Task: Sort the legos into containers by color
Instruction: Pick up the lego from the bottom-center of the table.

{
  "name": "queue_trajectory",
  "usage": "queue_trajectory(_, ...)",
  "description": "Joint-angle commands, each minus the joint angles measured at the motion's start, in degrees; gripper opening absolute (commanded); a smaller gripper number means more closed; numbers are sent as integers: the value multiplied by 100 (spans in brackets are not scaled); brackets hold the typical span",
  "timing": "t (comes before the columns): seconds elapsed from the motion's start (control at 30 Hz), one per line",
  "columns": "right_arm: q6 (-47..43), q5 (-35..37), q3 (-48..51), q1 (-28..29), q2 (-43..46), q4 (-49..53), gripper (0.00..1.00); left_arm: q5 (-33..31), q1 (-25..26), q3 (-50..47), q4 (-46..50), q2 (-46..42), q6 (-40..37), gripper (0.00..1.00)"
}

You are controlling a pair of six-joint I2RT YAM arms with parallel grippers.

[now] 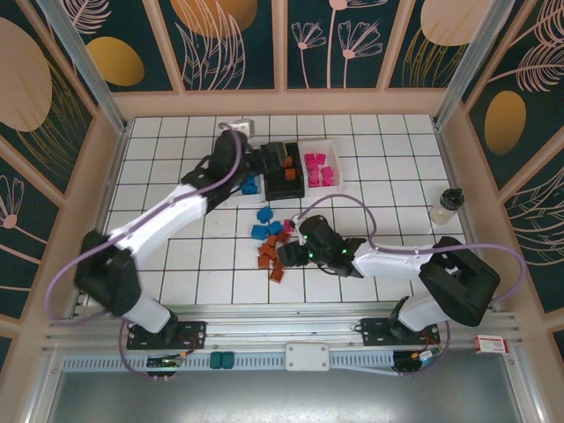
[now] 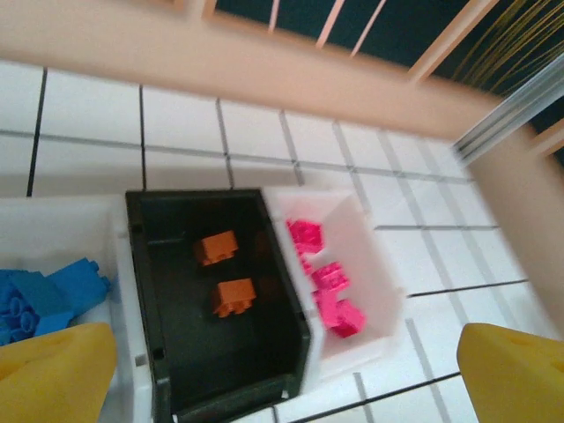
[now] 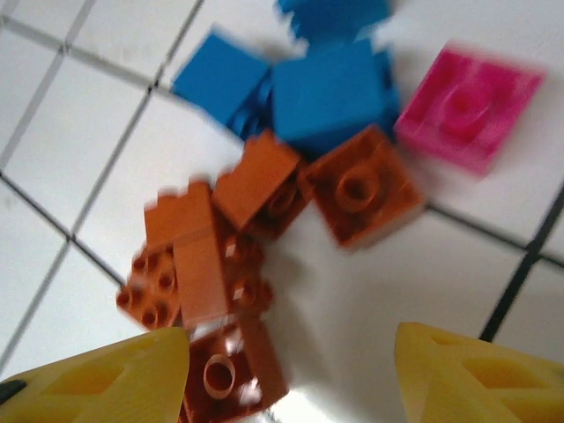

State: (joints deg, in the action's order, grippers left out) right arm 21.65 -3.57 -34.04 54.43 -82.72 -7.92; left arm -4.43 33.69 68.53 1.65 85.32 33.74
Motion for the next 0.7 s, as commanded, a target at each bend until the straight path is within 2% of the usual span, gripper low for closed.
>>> queue_trajectory(0.0,-317,82,-255,361,-246,636,64,17,6,-984,-332,-723,282,99)
queue_trajectory(0.23,-333,378,-488,1036,-432,1108,64,-667,3,-2648,11,-2485,576,99)
queue_trajectory(0.4,-350,396,-635,1280,-730,1152,64,-966,6,-3293,260,-3505,730,99)
queue_trajectory(0.67,-413,419,-1033,1444,-1146,1135,64,-1104,6,-3553,570,-3975,870,98)
